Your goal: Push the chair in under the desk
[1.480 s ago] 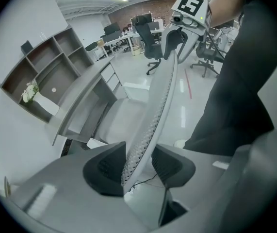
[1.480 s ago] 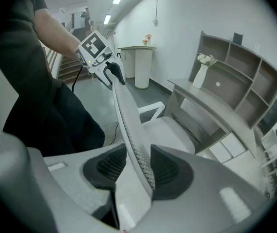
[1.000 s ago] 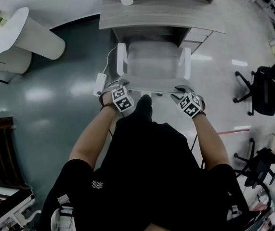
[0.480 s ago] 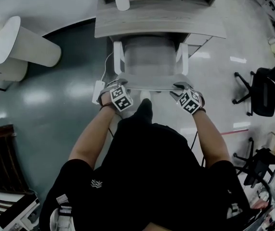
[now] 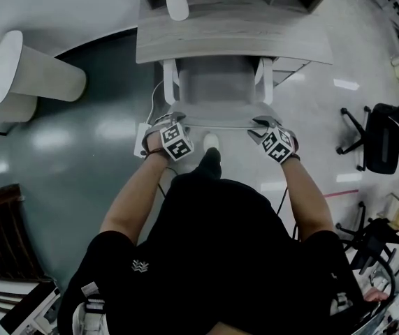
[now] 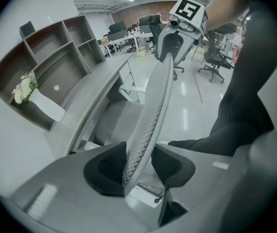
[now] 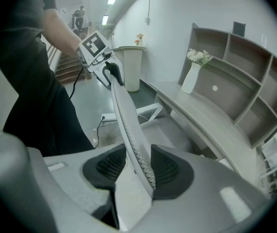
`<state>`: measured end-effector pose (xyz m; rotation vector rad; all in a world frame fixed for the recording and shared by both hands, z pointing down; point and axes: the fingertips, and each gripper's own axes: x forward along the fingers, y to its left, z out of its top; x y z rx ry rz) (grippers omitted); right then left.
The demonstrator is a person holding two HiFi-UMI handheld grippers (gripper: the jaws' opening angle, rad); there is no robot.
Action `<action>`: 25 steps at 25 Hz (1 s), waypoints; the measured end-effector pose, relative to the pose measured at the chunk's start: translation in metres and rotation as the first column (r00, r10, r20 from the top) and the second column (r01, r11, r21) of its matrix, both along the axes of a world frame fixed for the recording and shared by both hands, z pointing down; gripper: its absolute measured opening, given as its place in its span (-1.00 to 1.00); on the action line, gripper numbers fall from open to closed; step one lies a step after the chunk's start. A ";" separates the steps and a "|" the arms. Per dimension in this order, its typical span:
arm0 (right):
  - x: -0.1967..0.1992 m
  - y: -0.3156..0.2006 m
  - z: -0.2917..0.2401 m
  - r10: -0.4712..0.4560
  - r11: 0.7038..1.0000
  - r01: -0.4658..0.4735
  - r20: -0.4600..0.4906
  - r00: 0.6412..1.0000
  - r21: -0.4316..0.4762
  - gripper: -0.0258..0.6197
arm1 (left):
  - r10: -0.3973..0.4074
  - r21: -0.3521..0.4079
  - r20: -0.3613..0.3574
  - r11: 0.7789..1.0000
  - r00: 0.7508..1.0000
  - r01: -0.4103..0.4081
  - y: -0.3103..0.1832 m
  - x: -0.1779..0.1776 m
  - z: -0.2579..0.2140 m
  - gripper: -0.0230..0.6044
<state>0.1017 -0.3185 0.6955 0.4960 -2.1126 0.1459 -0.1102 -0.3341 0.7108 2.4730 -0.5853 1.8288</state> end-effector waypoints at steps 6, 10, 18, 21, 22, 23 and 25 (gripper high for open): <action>0.007 -0.031 -0.002 0.001 1.000 -0.001 -0.008 1.000 0.004 -0.42 | 0.002 0.007 -0.001 1.000 1.000 -0.002 -0.031 0.007 -0.002 -0.39; 0.007 -0.055 0.000 -0.001 1.000 0.001 -0.010 1.000 0.004 -0.41 | 0.000 0.012 0.002 1.000 1.000 0.000 -0.053 0.007 -0.001 -0.39; 0.010 -0.085 -0.002 -0.032 0.999 0.032 -0.007 0.999 0.020 -0.42 | 0.040 -0.005 0.008 0.999 0.999 -0.040 -0.079 0.012 -0.001 -0.40; 0.010 -0.085 -0.004 -0.038 0.999 0.038 -0.003 0.999 0.033 -0.42 | 0.036 -0.002 0.014 0.999 0.999 -0.036 -0.078 0.012 -0.001 -0.40; 0.010 -0.084 -0.003 -0.036 0.999 0.036 -0.002 0.999 0.025 -0.42 | 0.031 -0.006 0.013 1.000 0.999 -0.031 -0.078 0.012 -0.001 -0.39; 0.010 -0.082 -0.001 -0.034 0.999 0.034 0.002 0.999 0.009 -0.42 | 0.030 -0.015 0.011 0.999 0.999 -0.030 -0.076 0.012 -0.001 -0.38; 0.009 -0.076 0.001 -0.032 0.999 0.033 0.022 0.999 -0.033 -0.41 | 0.028 -0.044 -0.004 0.999 1.000 -0.029 -0.071 0.013 -0.001 -0.39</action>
